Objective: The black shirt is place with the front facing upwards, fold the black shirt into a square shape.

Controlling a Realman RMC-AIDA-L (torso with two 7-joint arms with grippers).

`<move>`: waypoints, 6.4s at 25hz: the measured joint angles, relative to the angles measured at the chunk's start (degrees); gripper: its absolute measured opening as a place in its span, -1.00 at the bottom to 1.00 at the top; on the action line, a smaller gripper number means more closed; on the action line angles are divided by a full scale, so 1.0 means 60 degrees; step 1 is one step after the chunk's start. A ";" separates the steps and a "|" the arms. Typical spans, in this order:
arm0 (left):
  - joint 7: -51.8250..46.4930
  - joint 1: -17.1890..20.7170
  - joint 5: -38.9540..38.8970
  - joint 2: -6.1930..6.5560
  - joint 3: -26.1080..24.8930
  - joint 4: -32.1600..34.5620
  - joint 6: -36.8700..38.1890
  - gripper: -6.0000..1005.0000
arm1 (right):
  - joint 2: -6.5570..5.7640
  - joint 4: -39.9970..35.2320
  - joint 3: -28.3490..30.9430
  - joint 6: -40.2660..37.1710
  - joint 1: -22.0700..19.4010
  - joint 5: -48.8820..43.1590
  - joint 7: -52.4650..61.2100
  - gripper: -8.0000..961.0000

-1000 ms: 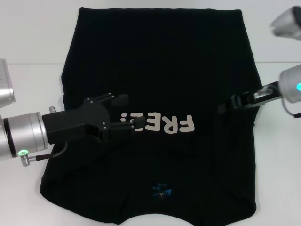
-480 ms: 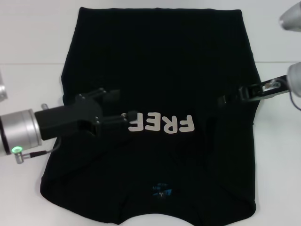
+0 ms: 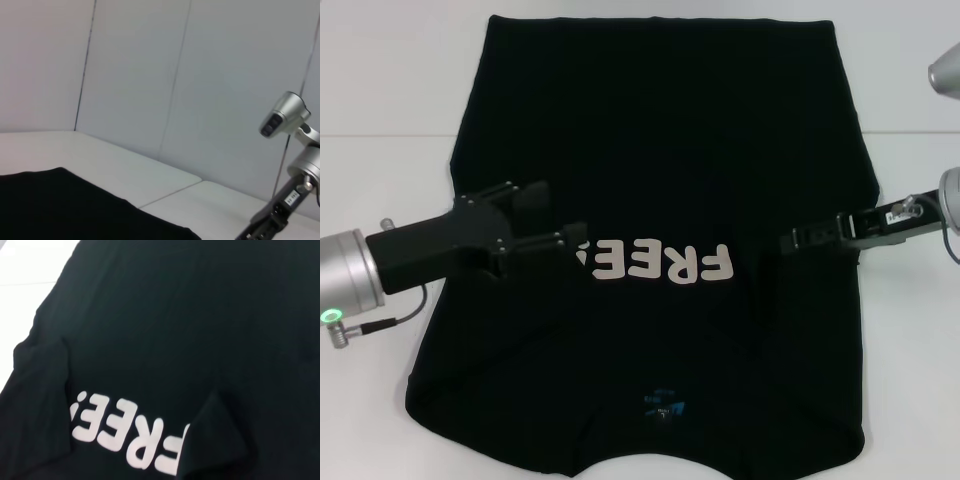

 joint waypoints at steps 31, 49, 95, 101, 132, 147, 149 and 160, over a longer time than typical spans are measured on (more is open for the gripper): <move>-0.0092 0.0303 -0.0282 0.0102 -0.0263 -0.0024 -0.0103 0.75 | 0.1141 0.1859 -0.0100 0.2544 0.1279 0.2337 -0.1767 0.96; -0.2369 0.1501 0.0810 0.0793 -0.0626 0.1241 0.2137 0.75 | 0.0891 0.0725 0.0076 0.0436 -0.0819 0.4817 -0.5416 0.96; -0.3662 0.1393 0.5238 0.0523 -0.0793 0.1734 0.0141 0.74 | 0.0755 0.0684 0.0178 0.0474 -0.0674 0.5098 -0.5337 0.96; -0.3665 0.1232 0.5580 0.0511 -0.0794 0.1729 0.0078 0.69 | 0.0751 0.0684 0.0229 0.0451 -0.0677 0.5099 -0.5337 0.96; -0.3934 0.1035 0.5054 0.0341 -0.0995 0.2324 0.0876 -0.98 | -0.0465 0.0676 0.0109 -0.1005 -0.0901 0.2883 -0.2351 0.96; -0.3886 0.0926 0.4852 0.0260 -0.0957 0.2304 0.0887 -0.98 | -0.1172 0.0827 0.0238 -0.4269 -0.2184 0.1509 -0.0931 0.92; -0.3885 0.0896 0.4850 0.0259 -0.0953 0.2296 0.0886 -0.98 | -0.1054 0.0836 0.0250 -0.4325 -0.2189 0.1203 -0.0929 0.88; -0.3828 0.0783 0.4847 0.0273 -0.0958 0.2277 0.0878 -0.98 | -0.0688 0.0334 0.0464 -0.4272 -0.2195 0.0982 -0.1002 0.84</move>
